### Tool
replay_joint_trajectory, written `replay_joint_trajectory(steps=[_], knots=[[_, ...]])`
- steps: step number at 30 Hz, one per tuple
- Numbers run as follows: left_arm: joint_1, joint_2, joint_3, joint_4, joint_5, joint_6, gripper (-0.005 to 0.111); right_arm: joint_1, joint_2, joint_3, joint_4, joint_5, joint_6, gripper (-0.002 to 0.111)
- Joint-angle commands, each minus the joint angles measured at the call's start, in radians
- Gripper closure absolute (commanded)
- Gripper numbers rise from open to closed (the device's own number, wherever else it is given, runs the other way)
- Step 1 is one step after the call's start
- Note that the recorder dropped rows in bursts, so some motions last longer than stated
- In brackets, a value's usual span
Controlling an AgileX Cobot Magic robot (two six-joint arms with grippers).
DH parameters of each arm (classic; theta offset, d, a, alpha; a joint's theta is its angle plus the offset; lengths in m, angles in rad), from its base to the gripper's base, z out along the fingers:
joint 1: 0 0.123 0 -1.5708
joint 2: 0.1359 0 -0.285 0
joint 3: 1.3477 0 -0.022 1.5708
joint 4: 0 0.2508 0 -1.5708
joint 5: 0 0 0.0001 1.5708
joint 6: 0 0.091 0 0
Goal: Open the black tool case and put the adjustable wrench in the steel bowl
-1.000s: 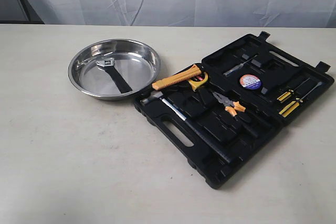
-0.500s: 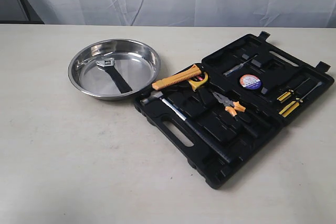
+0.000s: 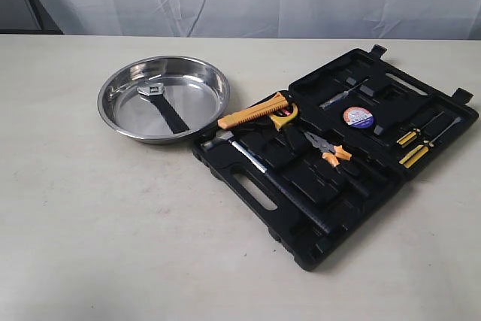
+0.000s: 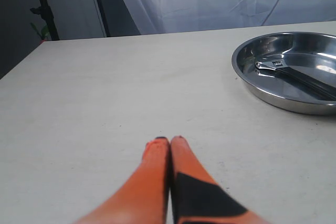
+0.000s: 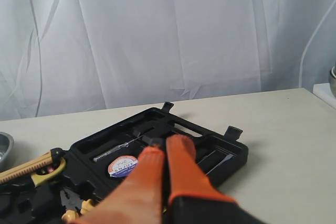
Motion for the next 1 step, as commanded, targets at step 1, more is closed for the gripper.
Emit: replay_joint_trajectory(steps=[1], knots=[[0.002, -0.004, -0.002, 0.0, -0.013, -0.005, 0.106, -0.006, -0.006, 0.007, -0.004, -0.013, 0.0, 0.109]])
